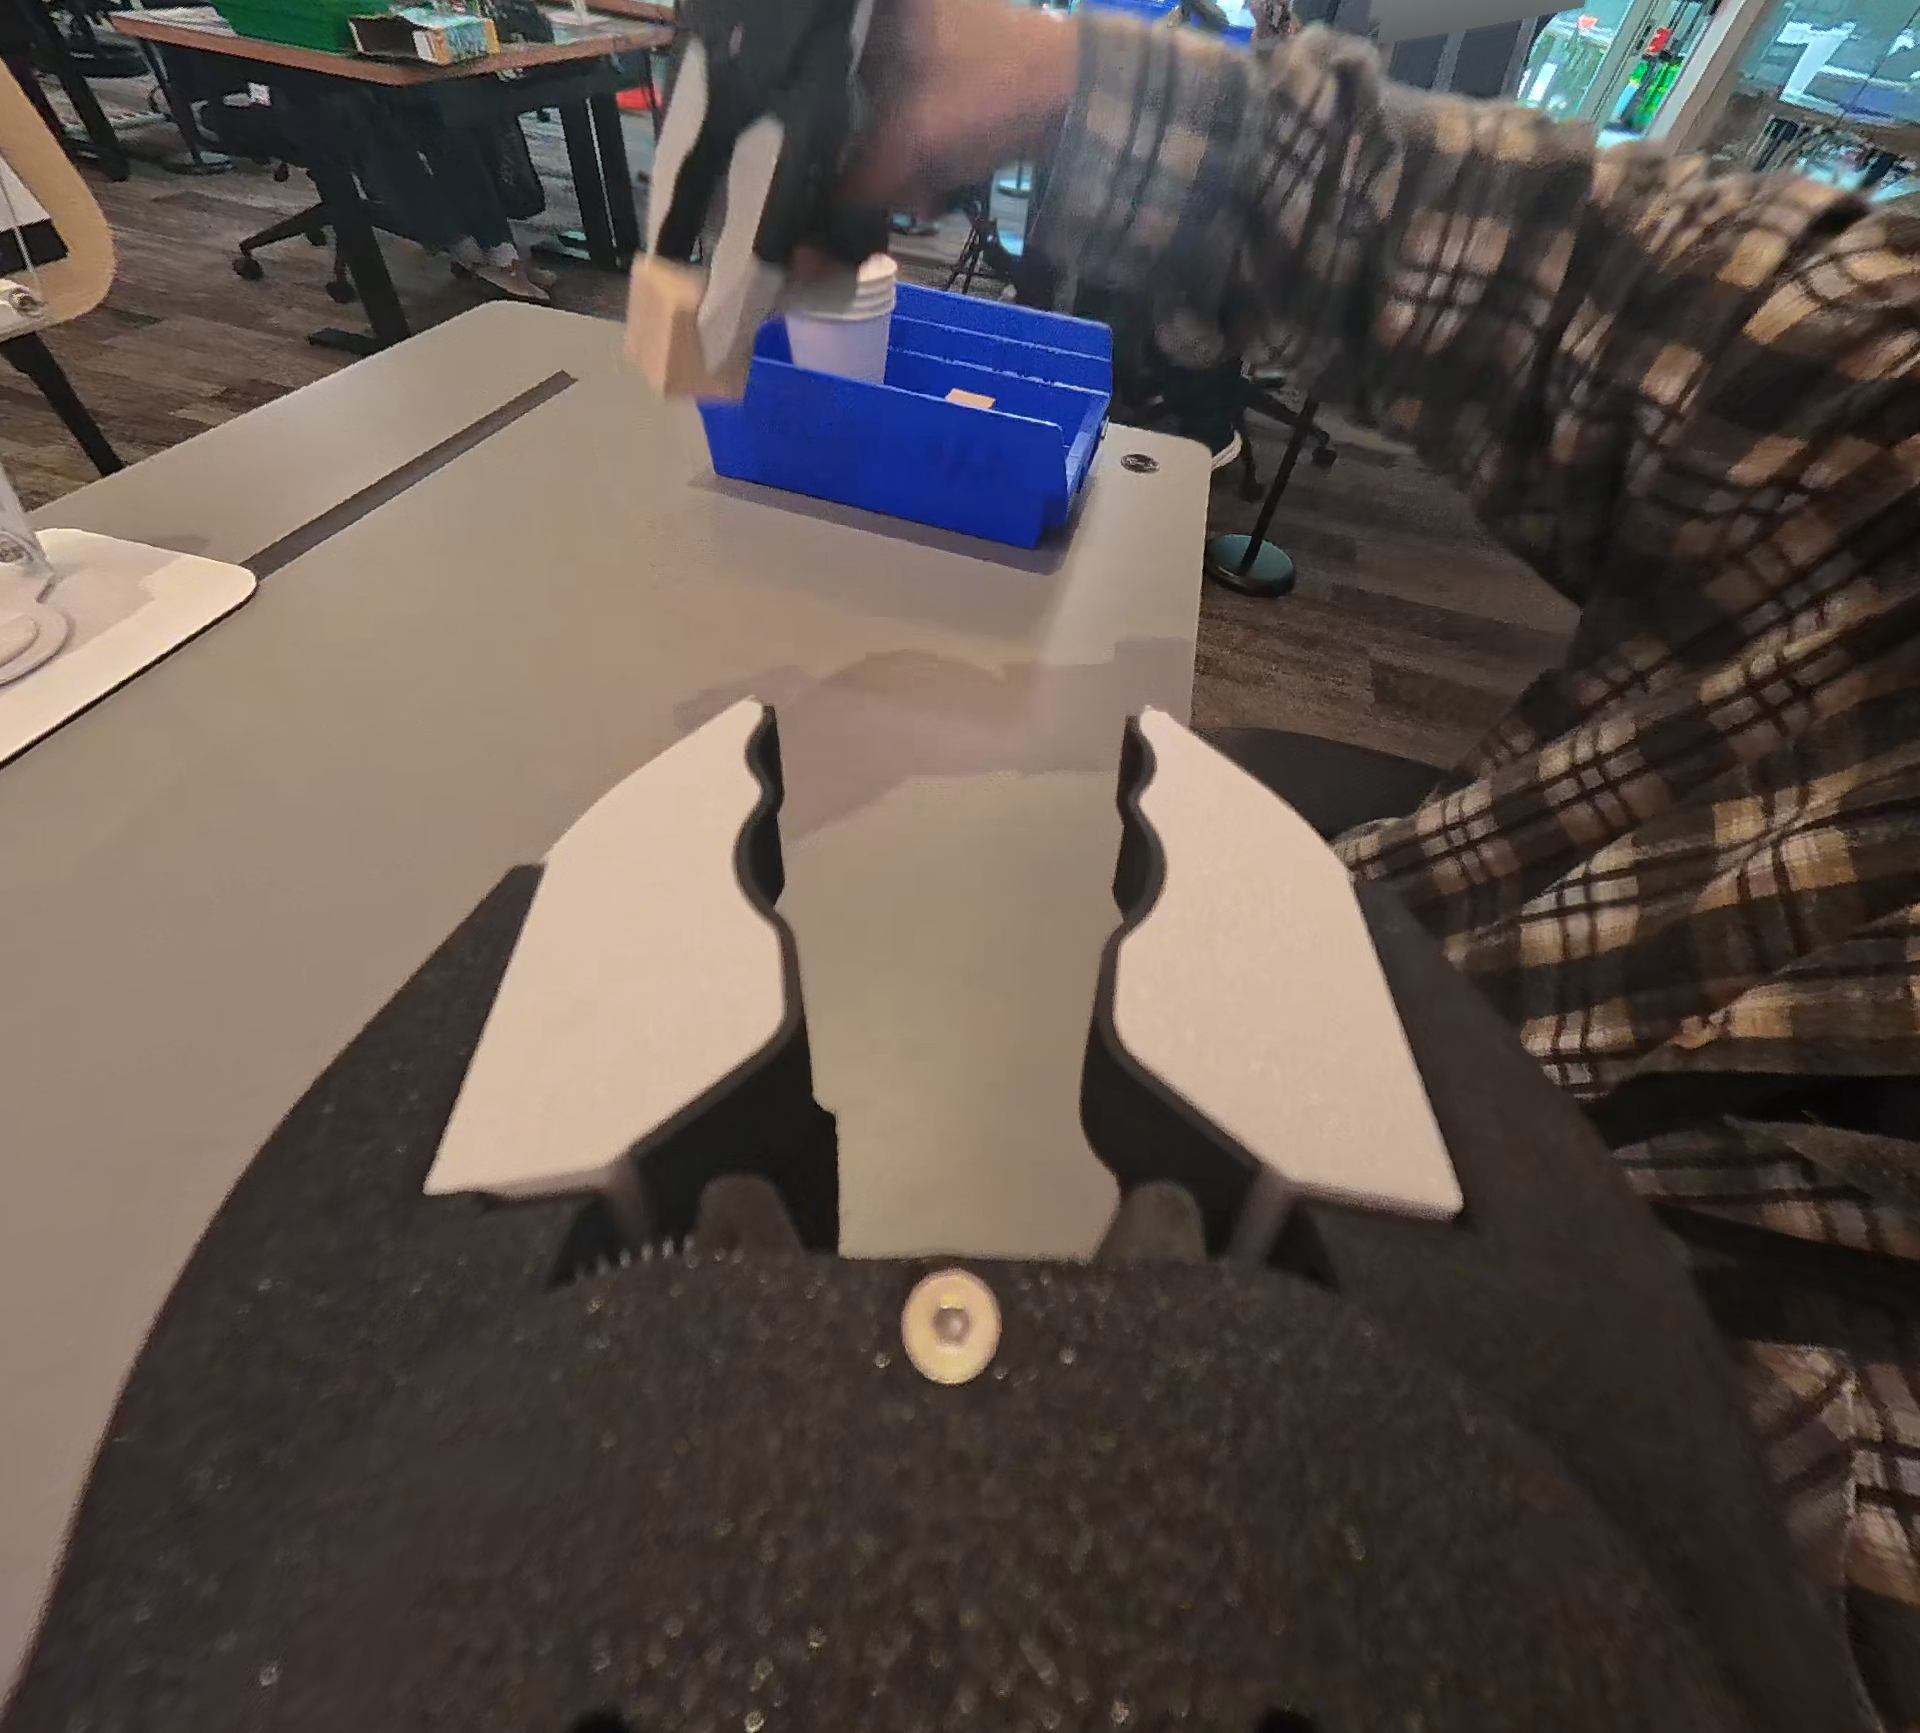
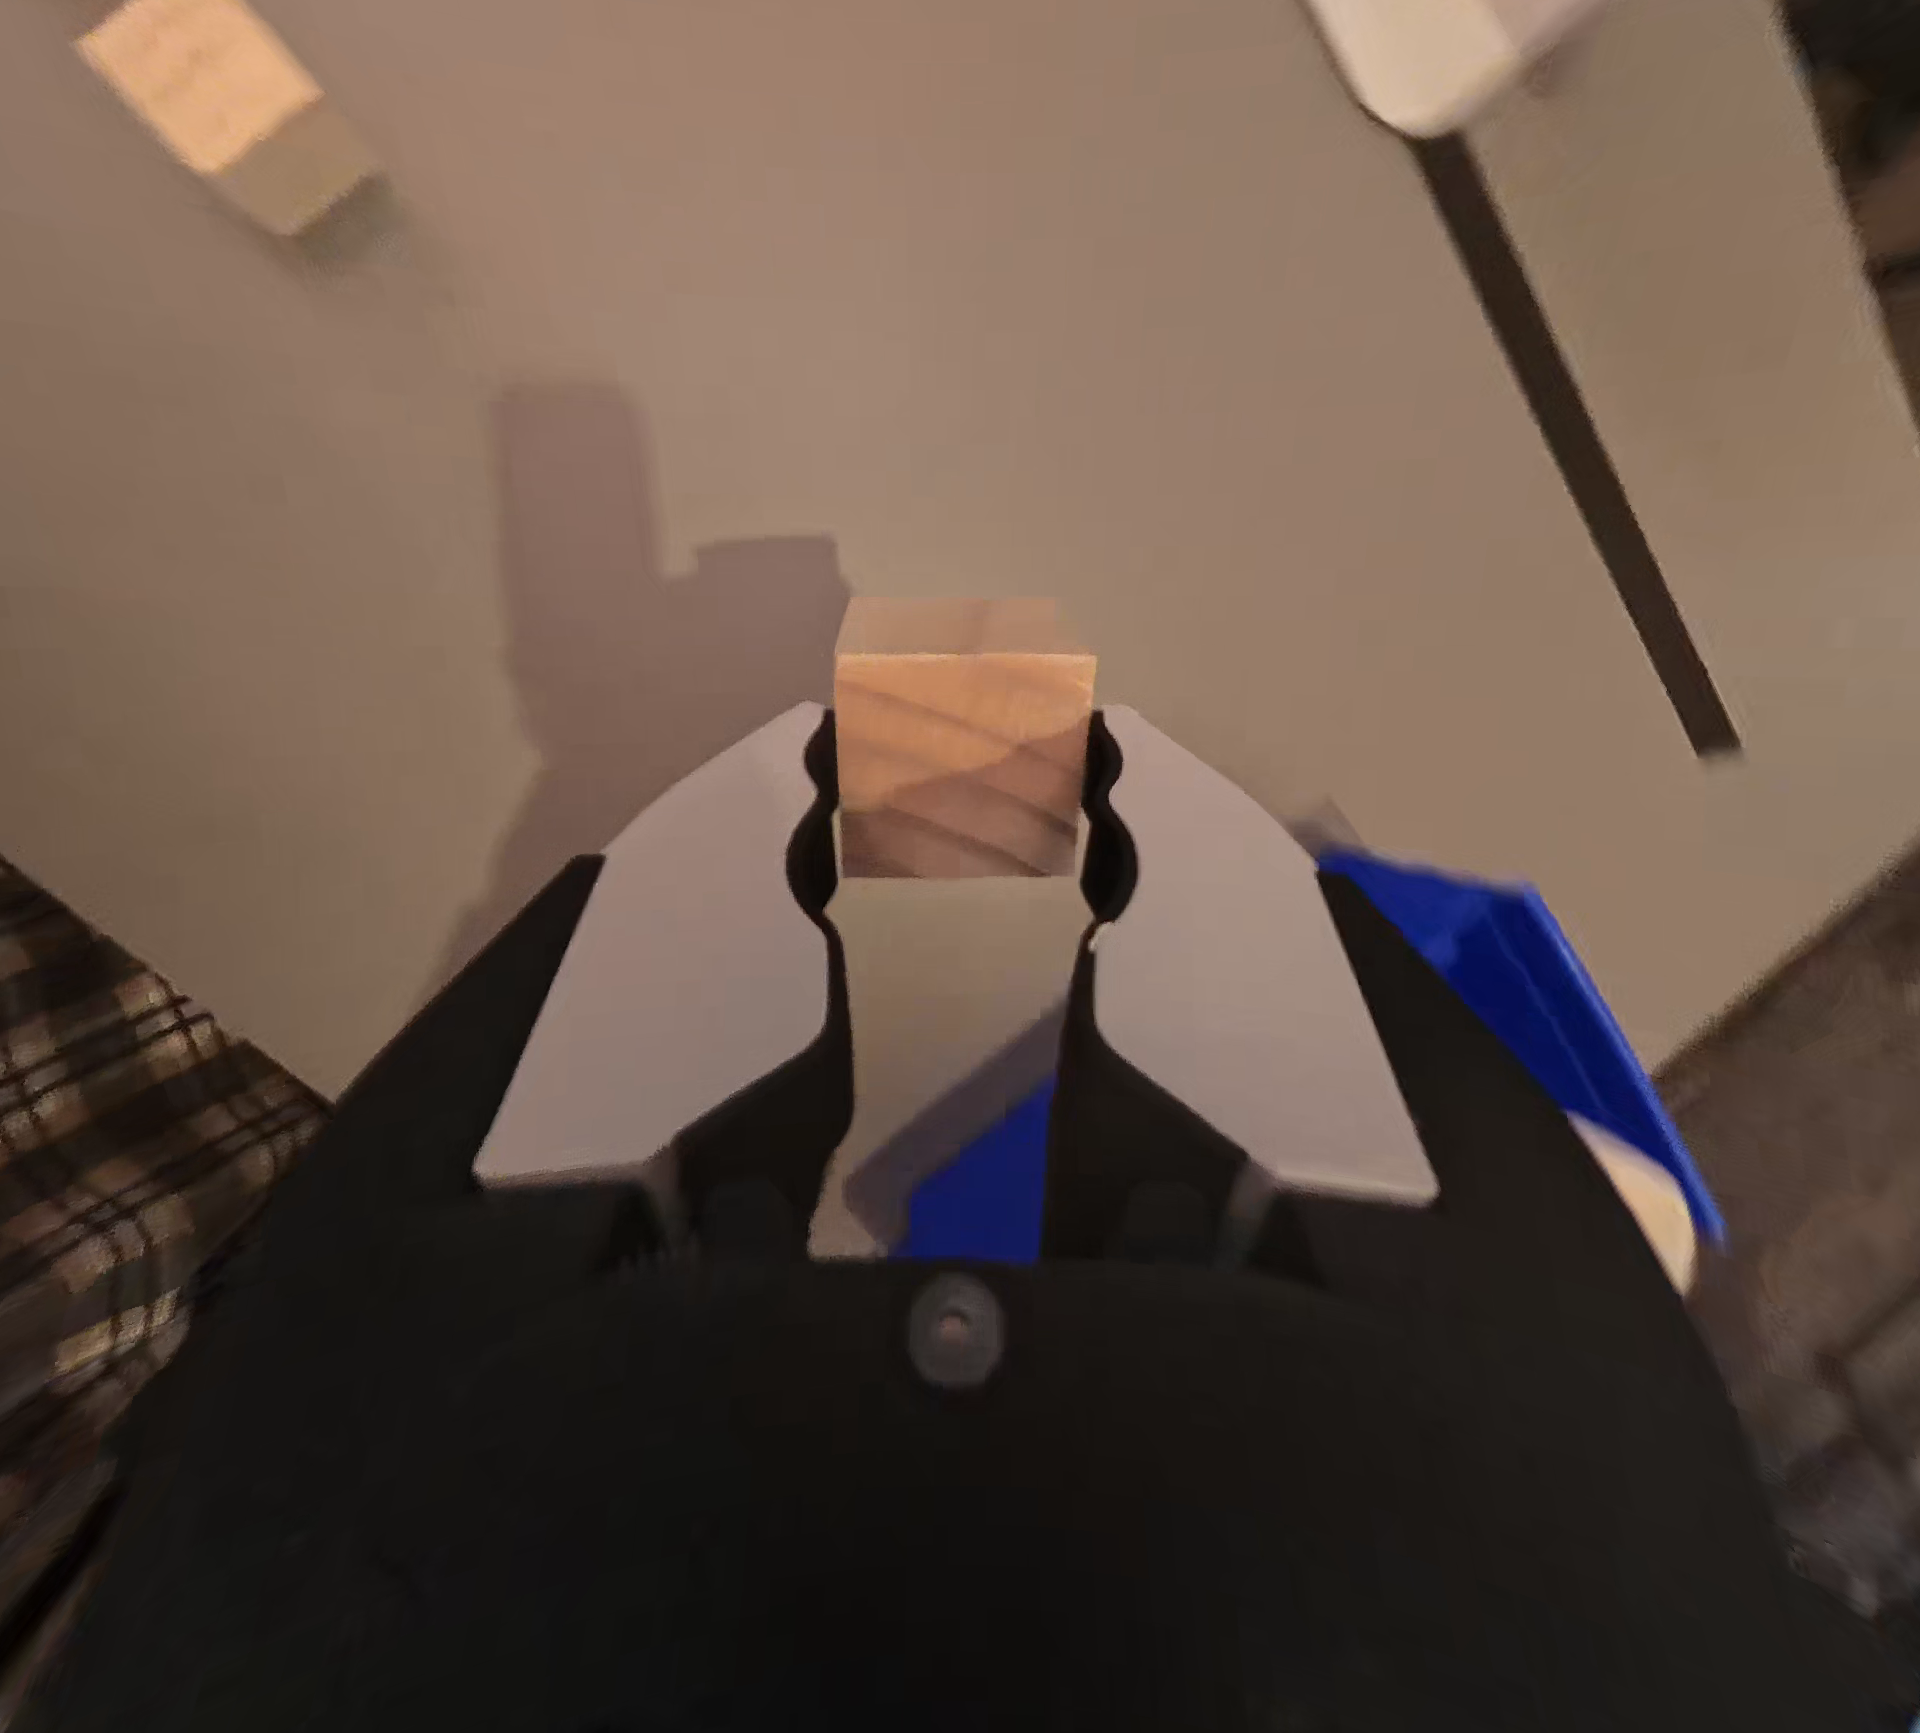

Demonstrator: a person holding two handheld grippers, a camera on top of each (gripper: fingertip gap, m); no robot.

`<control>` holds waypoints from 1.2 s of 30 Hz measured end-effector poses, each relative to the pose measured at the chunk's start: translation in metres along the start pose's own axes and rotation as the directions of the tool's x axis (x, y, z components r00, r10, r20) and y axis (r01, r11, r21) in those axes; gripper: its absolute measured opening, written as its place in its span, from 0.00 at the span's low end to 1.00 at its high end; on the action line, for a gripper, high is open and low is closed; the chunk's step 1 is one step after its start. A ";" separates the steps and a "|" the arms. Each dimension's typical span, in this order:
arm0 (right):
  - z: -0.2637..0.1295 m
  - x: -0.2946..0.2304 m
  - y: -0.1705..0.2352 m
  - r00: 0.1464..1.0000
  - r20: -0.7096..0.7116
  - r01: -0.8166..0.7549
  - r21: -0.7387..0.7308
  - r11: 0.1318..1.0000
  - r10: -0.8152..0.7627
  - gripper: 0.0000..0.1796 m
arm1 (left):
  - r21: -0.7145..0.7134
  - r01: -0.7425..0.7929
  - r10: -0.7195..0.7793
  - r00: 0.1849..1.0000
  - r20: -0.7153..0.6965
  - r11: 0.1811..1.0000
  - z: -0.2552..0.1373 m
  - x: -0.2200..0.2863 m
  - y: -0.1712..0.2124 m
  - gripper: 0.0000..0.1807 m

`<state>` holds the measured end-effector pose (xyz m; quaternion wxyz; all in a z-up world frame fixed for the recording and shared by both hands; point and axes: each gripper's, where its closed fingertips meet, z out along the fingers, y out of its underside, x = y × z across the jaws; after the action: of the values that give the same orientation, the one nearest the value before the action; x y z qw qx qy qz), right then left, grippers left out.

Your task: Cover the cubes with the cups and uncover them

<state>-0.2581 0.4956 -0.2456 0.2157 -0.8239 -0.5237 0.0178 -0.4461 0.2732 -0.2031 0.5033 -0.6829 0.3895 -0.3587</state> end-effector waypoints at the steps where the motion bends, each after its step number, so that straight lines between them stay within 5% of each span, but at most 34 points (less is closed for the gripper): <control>1: -0.017 0.019 0.015 0.997 -0.037 -0.068 -0.003 0.998 0.068 0.25 | -0.004 -0.003 0.003 1.000 -0.002 1.000 0.001 0.001 0.001 0.34; 7: -0.079 0.094 0.135 0.860 -0.163 -0.492 -0.015 0.871 0.483 0.25 | -0.025 -0.016 0.016 1.000 -0.018 1.000 0.009 0.008 0.003 0.34; 14: -0.035 0.101 0.234 0.713 -0.151 -0.697 -0.051 0.715 0.684 0.25 | -0.055 -0.022 0.020 0.999 -0.034 0.998 0.018 0.014 0.008 0.34; 23: 0.042 0.105 0.275 0.639 -0.154 -0.769 -0.089 0.634 0.754 0.25 | -0.088 -0.018 0.015 0.999 -0.044 0.996 0.027 0.014 0.015 0.34; 36: 0.083 0.102 0.293 0.631 -0.219 -0.775 -0.166 0.609 0.744 0.25 | -0.084 -0.013 0.009 0.999 -0.044 0.996 0.024 0.012 0.015 0.34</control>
<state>0.0173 0.5080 -0.4107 0.1173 -0.9872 -0.1071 -0.0099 -0.4220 0.2697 -0.2225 0.4675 -0.6932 0.4190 -0.3541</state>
